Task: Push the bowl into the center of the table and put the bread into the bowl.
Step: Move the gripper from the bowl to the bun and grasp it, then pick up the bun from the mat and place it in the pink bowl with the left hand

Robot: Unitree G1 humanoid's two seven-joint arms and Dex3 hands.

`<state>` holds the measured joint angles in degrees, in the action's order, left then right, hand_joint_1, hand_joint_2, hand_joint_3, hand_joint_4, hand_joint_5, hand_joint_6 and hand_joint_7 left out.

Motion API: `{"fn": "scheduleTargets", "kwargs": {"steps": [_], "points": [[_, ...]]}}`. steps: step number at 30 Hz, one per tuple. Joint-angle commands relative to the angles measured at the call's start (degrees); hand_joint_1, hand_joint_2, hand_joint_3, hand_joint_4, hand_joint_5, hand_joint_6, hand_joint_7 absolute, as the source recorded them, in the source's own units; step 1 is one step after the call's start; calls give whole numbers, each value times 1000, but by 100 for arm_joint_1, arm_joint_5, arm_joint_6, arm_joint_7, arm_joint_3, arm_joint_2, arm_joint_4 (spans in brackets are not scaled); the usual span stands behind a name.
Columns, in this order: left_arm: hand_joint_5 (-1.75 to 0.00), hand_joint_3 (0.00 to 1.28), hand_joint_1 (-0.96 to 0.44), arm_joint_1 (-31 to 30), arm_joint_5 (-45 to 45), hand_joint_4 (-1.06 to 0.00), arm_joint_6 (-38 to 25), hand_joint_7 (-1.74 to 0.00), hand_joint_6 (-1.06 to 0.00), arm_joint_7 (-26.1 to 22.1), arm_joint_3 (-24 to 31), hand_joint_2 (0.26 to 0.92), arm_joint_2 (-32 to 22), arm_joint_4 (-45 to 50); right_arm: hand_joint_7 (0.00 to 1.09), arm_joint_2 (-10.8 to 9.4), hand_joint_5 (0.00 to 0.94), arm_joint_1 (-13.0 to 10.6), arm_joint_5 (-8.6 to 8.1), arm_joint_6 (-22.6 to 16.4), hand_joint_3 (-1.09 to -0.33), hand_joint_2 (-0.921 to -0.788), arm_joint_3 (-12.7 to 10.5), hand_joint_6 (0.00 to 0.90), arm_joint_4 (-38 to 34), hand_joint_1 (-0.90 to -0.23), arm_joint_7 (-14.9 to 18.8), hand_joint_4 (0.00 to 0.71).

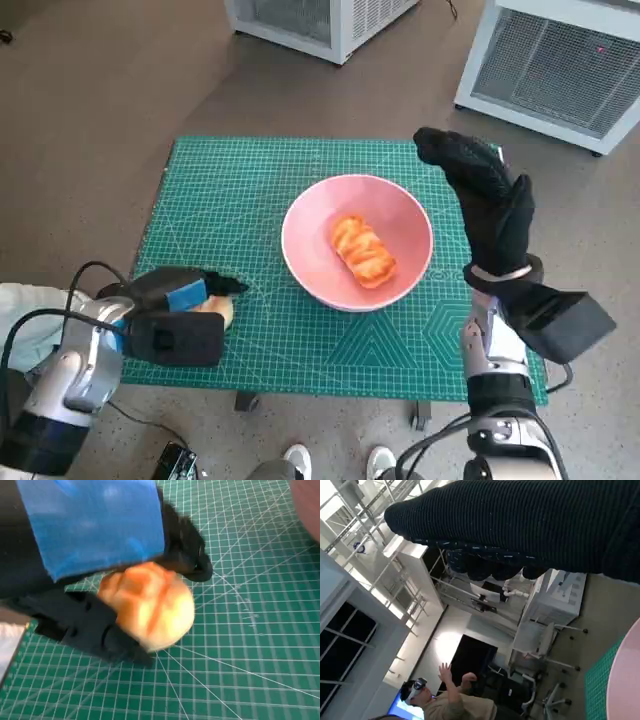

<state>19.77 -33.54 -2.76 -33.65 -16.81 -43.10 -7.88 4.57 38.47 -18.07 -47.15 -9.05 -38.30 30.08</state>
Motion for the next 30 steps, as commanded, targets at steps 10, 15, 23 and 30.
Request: {"fn": "scheduleTargets", "kwargs": {"steps": [10,15,23,30], "points": [[-1134,80,2,-148,280,-697,407,-1228,-586,-3,247,920,-100,87,558,44,11,-92,4,37,-749,-921,-41,97,-60,-753,-3,294],[-1123,71,2,-77,448,-706,380,-1220,-598,-24,470,920,-120,258,559,28,13,-88,20,20,-749,-921,-36,97,-74,-753,-12,298],[-1084,39,3,193,778,-755,355,-1167,-636,-31,927,917,-149,565,560,-6,13,-78,26,14,-749,-921,-24,96,-116,-753,-18,302],[-1059,32,4,614,1036,-772,242,-1174,-637,49,1307,917,-91,812,561,-25,12,-77,23,16,-750,-921,-19,95,-134,-753,-14,303]]}}
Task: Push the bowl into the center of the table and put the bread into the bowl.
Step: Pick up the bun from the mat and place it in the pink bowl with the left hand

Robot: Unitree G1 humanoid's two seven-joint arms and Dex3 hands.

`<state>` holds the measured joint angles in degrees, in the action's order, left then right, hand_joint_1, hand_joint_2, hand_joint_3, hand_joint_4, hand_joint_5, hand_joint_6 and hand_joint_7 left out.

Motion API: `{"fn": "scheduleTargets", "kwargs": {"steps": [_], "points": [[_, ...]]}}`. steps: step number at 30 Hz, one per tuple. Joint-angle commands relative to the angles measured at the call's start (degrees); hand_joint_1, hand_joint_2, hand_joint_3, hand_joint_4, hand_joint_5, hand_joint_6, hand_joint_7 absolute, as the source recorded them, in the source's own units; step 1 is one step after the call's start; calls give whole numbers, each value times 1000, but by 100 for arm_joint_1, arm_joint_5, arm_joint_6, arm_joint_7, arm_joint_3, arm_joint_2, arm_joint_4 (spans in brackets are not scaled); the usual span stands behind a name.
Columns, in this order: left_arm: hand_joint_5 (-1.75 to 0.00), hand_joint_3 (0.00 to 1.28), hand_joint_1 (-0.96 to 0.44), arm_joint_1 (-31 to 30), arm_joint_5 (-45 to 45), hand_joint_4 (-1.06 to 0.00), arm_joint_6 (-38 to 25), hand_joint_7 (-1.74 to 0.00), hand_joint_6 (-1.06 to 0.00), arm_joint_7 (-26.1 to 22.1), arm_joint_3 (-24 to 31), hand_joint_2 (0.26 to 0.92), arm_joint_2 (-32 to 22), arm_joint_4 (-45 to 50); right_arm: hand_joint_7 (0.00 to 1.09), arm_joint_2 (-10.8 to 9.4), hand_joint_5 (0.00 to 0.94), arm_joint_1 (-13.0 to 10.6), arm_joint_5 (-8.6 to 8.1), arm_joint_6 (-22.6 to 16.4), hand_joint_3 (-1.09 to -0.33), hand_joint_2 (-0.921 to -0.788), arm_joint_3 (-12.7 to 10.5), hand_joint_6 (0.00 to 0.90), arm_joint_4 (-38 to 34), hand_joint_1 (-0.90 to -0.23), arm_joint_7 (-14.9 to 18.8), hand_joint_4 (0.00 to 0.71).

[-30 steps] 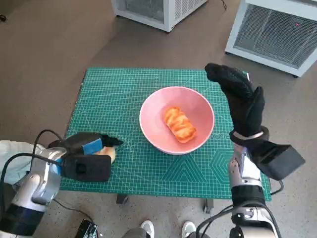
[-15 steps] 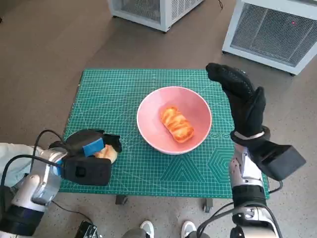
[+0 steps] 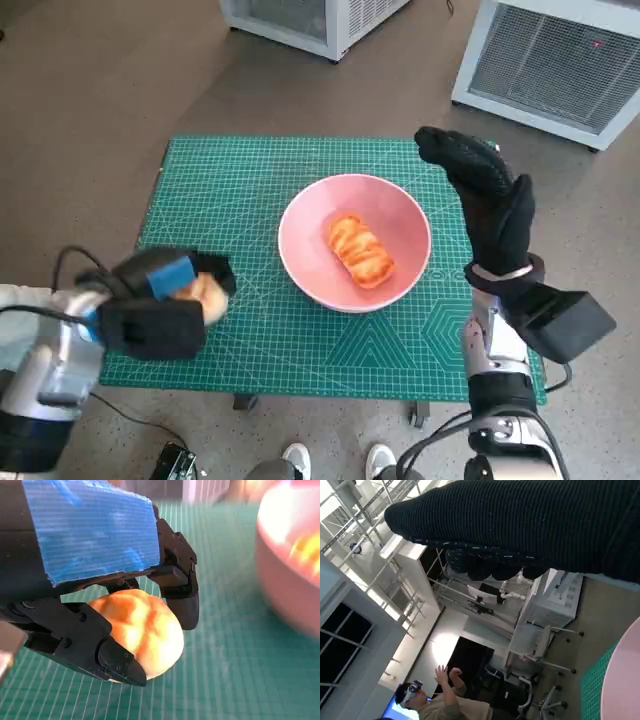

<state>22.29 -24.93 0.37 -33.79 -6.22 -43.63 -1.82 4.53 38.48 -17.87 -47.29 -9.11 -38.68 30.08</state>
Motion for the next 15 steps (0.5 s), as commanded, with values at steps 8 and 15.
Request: {"fn": "scheduleTargets", "kwargs": {"steps": [8,15], "points": [[-1057,33,3,804,307,-768,-151,-1198,-625,331,366,920,252,515,561,-33,11,-116,-18,38,-750,-921,-11,93,-64,-752,-5,303],[-1035,30,4,1233,228,-796,-144,-1174,-639,480,42,911,714,753,560,-18,10,-159,-25,34,-752,-921,-27,88,-31,-753,-16,303]]}}
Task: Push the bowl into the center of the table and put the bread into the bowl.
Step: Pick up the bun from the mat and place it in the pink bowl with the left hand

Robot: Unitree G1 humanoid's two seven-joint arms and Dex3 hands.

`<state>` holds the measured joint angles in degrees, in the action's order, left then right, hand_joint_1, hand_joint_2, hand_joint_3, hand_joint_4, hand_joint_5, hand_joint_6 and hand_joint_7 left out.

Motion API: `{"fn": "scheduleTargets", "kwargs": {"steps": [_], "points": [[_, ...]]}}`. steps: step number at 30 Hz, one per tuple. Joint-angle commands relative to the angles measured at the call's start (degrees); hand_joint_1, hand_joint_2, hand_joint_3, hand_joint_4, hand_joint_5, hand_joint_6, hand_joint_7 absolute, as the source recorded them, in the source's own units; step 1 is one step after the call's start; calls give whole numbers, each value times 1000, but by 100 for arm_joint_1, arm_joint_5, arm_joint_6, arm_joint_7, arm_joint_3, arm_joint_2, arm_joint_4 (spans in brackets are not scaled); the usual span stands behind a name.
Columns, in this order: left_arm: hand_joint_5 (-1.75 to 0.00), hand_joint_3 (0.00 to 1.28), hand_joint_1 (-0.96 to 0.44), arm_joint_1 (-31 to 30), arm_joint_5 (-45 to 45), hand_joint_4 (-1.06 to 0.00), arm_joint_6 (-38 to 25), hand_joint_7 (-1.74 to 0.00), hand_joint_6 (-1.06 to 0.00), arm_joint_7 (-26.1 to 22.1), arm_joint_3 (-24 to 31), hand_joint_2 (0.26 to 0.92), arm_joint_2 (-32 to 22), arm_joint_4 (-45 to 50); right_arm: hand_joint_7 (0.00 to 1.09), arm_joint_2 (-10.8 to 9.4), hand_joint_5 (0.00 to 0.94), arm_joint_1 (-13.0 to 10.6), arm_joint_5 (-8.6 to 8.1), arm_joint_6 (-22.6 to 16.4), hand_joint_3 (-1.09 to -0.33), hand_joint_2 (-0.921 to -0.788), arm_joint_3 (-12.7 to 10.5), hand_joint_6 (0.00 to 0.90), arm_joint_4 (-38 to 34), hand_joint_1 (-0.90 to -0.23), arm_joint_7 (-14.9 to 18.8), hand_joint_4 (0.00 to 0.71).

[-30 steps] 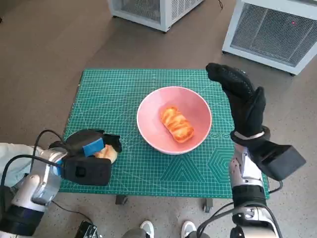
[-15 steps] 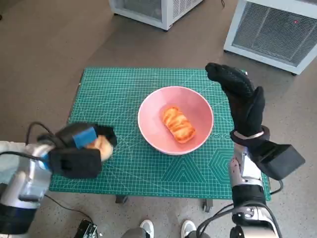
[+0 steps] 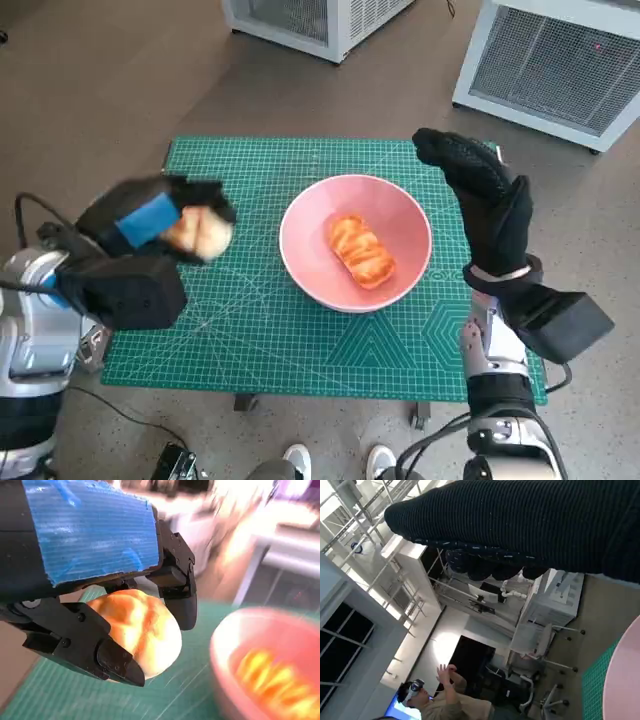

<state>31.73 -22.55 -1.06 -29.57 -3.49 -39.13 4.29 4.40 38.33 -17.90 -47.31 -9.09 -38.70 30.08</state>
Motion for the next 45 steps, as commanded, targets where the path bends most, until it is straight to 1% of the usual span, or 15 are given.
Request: {"fn": "scheduleTargets", "kwargs": {"steps": [1,11,16,21,28,29,30,31,32,33,35,36,37,40,45], "points": [[-1030,28,4,341,-25,-805,-1,-1162,-646,55,-282,909,314,138,560,-3,10,-152,-24,37,-752,-921,-31,87,-17,-753,-16,303],[-1021,23,3,1034,-136,-825,319,-1135,-660,15,-974,904,913,-438,561,30,10,-237,-13,34,-750,-921,-59,86,100,-755,-57,306],[-1025,22,3,1349,-145,-826,576,-1129,-660,29,-1285,904,1249,-1050,563,57,11,-283,-44,65,-750,-921,-91,85,154,-762,-48,311],[-1037,22,3,1589,-132,-819,819,-1122,-663,58,-1476,905,1559,-1644,565,66,12,-352,-52,91,-749,-921,-115,87,238,-769,-49,313],[-1085,24,2,1813,-172,-791,1283,-1127,-641,270,-1665,916,1939,-2664,565,79,12,-464,-31,133,-747,-921,-127,87,397,-769,-101,317],[-1125,49,2,1827,-180,-766,1338,-1147,-604,302,-1683,918,1973,-2779,565,83,13,-483,-32,144,-747,-921,-130,88,425,-769,-110,319],[-1141,60,1,1828,-200,-756,1372,-1155,-590,331,-1708,918,2007,-2886,565,92,13,-502,-30,152,-747,-921,-137,88,453,-769,-124,319],[-1194,117,1,1830,-215,-696,1403,-1236,-514,353,-1722,919,2029,-2963,565,98,13,-518,-28,160,-746,-921,-141,88,477,-769,-137,321],[-1232,156,1,1818,-234,-654,1412,-1291,-463,363,-1743,920,2050,-3051,565,107,14,-537,-20,162,-746,-921,-149,88,504,-769,-158,321],[-1103,157,-21,1807,-246,-585,1422,-1166,-422,370,-1758,903,2062,-3109,565,111,14,-555,-14,166,-746,-921,-154,89,532,-769,-175,322],[-538,104,-89,1781,-276,-475,1373,-632,-406,349,-1786,887,2080,-3198,565,127,15,-578,9,157,-745,-921,-167,90,549,-768,-214,325],[-349,75,-111,1763,-294,-442,1326,-445,-413,327,-1796,889,2081,-3205,564,133,15,-587,35,150,-745,-921,-171,91,558,-768,-246,326],[-223,53,-136,1748,-307,-397,1292,-316,-402,310,-1802,886,2081,-3202,564,136,16,-597,53,147,-744,-921,-172,92,574,-768,-269,328],[-73,22,-196,1675,-322,-331,1232,-151,-381,280,-1817,874,2045,-3130,563,146,16,-614,131,130,-743,-921,-173,94,591,-766,-368,330],[-12,7,-255,1558,-324,-296,1264,-69,-366,315,-1786,865,1942,-2972,560,150,17,-630,220,103,-743,-921,-151,97,601,-763,-504,334]]}}
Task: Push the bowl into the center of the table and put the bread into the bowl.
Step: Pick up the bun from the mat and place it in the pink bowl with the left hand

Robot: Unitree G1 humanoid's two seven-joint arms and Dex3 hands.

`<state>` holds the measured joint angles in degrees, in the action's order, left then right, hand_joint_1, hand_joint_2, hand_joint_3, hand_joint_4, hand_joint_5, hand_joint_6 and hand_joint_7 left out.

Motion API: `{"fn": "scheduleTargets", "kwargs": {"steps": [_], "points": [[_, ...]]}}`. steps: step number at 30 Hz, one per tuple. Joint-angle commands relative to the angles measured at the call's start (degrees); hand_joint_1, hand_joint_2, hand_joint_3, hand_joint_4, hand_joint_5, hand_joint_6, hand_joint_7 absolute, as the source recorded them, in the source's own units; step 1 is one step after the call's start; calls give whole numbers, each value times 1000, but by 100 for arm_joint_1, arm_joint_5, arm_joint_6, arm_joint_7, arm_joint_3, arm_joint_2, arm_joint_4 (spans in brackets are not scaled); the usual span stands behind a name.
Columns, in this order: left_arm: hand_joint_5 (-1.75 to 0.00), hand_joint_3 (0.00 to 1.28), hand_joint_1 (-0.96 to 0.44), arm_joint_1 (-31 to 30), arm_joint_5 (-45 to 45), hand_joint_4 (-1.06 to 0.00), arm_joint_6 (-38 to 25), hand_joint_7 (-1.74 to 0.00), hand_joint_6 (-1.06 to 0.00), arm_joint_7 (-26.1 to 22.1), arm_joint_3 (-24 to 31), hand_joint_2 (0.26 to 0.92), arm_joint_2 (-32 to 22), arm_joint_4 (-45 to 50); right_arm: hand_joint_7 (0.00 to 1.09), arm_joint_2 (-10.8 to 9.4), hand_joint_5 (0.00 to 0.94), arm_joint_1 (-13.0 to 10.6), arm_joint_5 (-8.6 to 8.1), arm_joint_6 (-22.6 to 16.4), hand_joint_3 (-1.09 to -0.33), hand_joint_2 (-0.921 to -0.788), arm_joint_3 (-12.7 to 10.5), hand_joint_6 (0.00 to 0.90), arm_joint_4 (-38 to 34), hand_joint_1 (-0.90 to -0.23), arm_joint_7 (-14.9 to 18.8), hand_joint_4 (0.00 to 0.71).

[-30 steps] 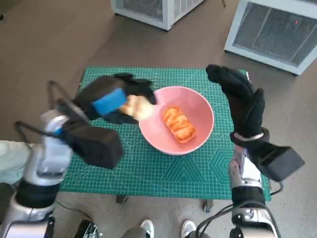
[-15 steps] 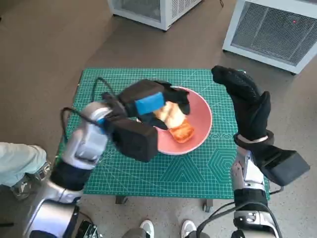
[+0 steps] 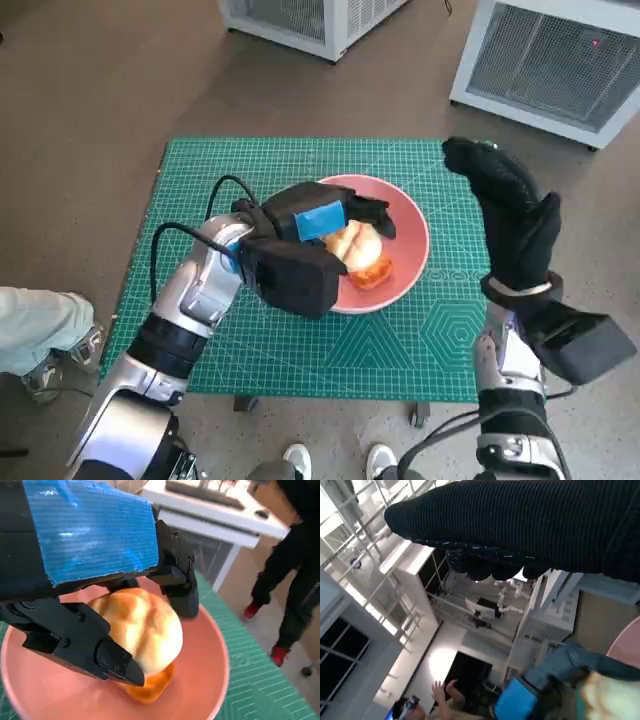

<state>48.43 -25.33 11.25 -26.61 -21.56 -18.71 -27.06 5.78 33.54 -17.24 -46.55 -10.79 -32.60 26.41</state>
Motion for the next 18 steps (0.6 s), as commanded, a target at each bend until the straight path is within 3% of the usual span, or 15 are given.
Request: {"fn": "scheduleTargets", "kwargs": {"steps": [1,8,18], "points": [[-10,6,-260,-141,-35,-293,64,-64,-364,53,47,865,-127,180,560,11,17,-153,176,23,-743,-921,26,98,-4,-763,-164,335],[0,1,-306,-339,341,-233,443,-18,-318,128,358,861,-290,220,554,-6,15,-161,257,28,-745,-921,67,101,26,-757,-276,336],[-12,5,-349,-623,1514,-160,1141,-17,-256,3,1145,872,-313,215,549,-5,13,-142,192,134,-746,-921,149,103,97,-760,-273,336]]}}
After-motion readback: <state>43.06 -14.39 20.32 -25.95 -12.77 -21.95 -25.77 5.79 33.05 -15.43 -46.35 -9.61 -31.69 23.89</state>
